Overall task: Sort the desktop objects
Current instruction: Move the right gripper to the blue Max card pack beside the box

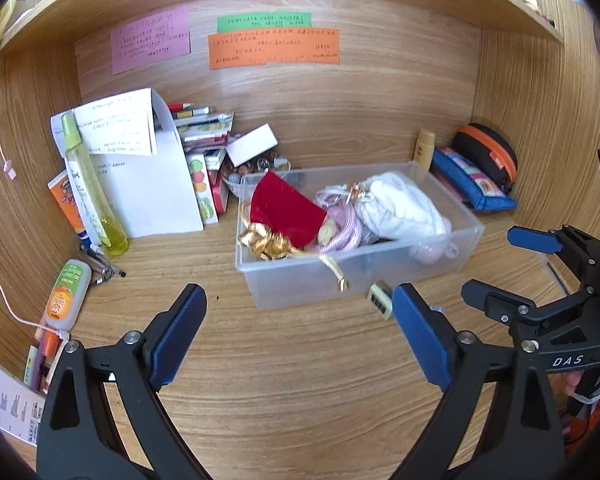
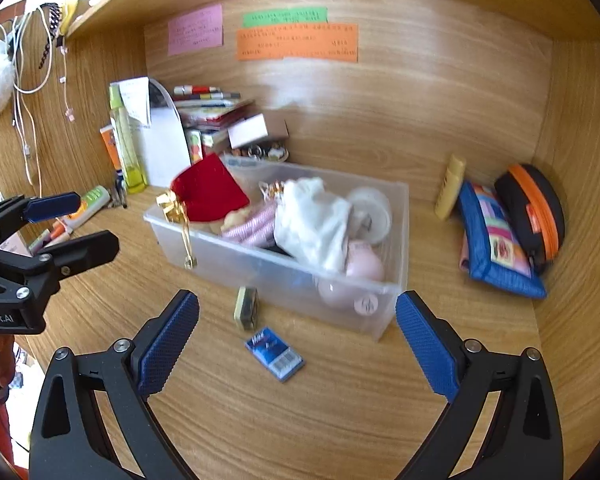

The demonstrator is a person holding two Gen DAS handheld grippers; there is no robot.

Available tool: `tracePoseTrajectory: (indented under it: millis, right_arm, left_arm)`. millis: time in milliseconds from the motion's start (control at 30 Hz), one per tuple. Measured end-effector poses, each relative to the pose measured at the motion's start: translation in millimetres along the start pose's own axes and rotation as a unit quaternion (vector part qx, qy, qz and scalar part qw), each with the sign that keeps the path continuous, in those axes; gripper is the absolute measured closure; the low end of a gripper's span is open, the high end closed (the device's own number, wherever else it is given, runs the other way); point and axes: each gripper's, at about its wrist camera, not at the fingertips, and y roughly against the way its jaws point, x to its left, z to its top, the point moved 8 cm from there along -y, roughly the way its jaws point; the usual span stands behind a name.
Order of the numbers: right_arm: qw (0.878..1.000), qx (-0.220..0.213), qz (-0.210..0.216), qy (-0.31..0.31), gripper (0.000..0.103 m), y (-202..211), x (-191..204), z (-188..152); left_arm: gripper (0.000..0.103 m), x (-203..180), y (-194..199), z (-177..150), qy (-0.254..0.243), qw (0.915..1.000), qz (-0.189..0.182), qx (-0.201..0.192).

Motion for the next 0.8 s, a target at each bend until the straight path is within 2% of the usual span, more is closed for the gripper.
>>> tracePoseTrajectory:
  millis: [300, 433, 600, 767, 800]
  right_arm:
    - [0.998, 0.052, -0.001, -0.019, 0.004, -25.7, -0.3, -34.8]
    - [0.995, 0.09, 0.029, -0.021, 0.005, -44.1, 9.1, -47.4]
    - [0.994, 0.107, 0.03, -0.004, 0.008, -59.3, 12.6, -51.0]
    - [0.991, 0.129, 0.036, 0.02, 0.036, -68.2, 18.2, -54.9]
    - [0.99, 0.133, 0.033, 0.026, 0.038, -70.4, 18.8, -55.8]
  left_arm:
    - [0.008, 6.2, -30.9, -32.1, 0.012, 0.9986, -0.01, 0.05]
    - [0.008, 9.4, -49.8, -43.9, 0.036, 0.9954, -0.026, 0.085]
    - [0.008, 9.0, -62.4, -52.1, 0.045, 0.9926, -0.036, 0.107]
    - [0.008, 8.0, -65.5, -54.6, 0.05, 0.9915, -0.041, 0.112]
    - [0.008, 7.8, -66.2, -54.5, 0.051, 0.9914, -0.041, 0.113]
